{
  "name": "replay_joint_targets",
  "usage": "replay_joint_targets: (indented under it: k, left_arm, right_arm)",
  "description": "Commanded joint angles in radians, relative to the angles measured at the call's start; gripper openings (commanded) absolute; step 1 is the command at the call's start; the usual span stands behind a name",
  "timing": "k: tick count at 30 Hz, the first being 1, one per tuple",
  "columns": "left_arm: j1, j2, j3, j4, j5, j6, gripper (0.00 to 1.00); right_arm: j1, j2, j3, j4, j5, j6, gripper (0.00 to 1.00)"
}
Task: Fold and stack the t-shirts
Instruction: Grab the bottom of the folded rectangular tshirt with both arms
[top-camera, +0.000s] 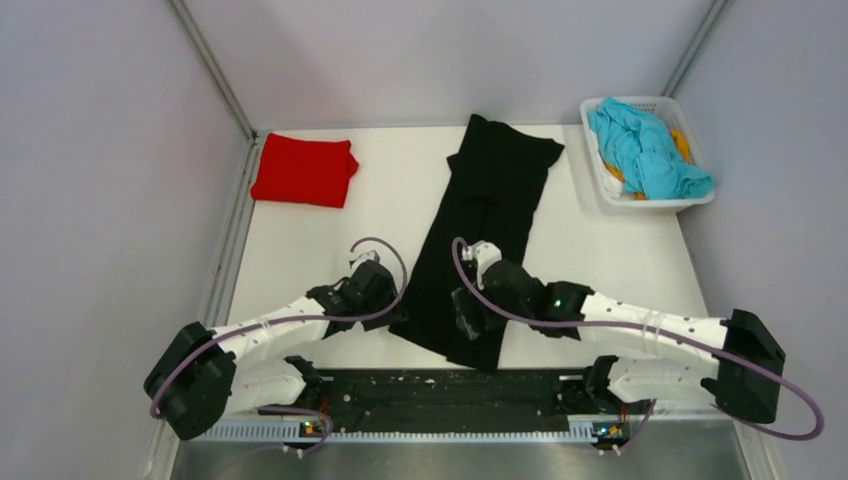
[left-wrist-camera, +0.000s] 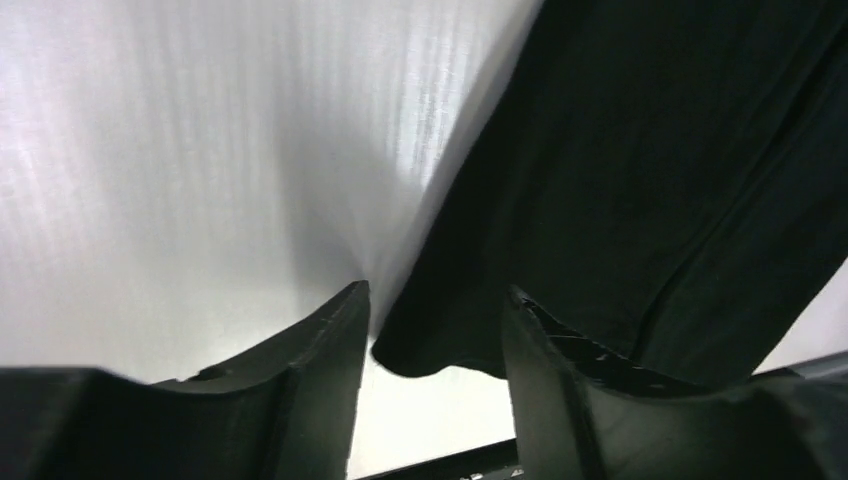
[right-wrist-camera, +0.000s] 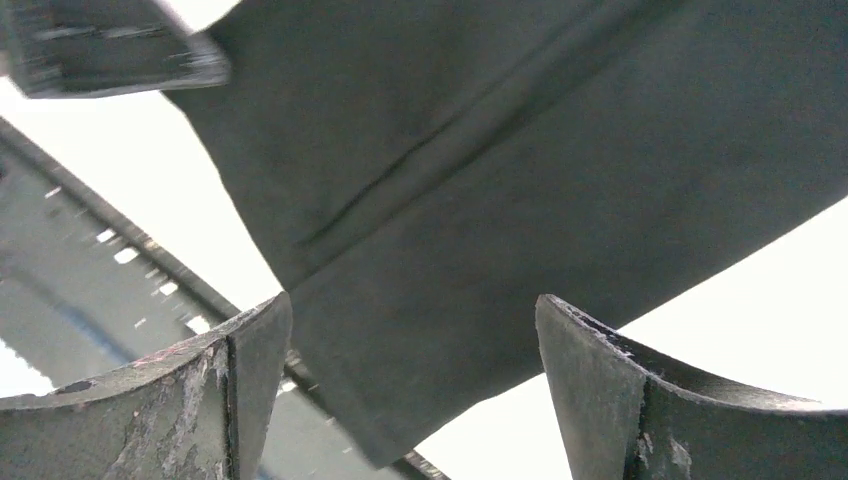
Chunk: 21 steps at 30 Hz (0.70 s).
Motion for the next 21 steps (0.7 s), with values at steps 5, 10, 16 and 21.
replay_joint_targets:
  k: [5,10,16,21]
  left_arm:
    - [0.001,0.097,-0.028,0.124,0.116,-0.001,0.13]
    - [0.002,0.078,-0.044,0.103,0.113,-0.009,0.00]
    - [0.002,0.034,-0.051,0.074,0.108,-0.017,0.00]
    - [0.002,0.017,-0.054,0.052,0.066,-0.044,0.00]
  right_arm:
    - [0.289,-0.011,-0.016,-0.071,0.005,0.082,0.82]
    - [0.342,0.116,-0.001,-0.113,0.006,0.088,0.71]
    - [0.346,0.193,-0.008,-0.127,0.096,0.097,0.67]
    - [0.345,0.275,-0.022,-0.127,0.101,0.134,0.55]
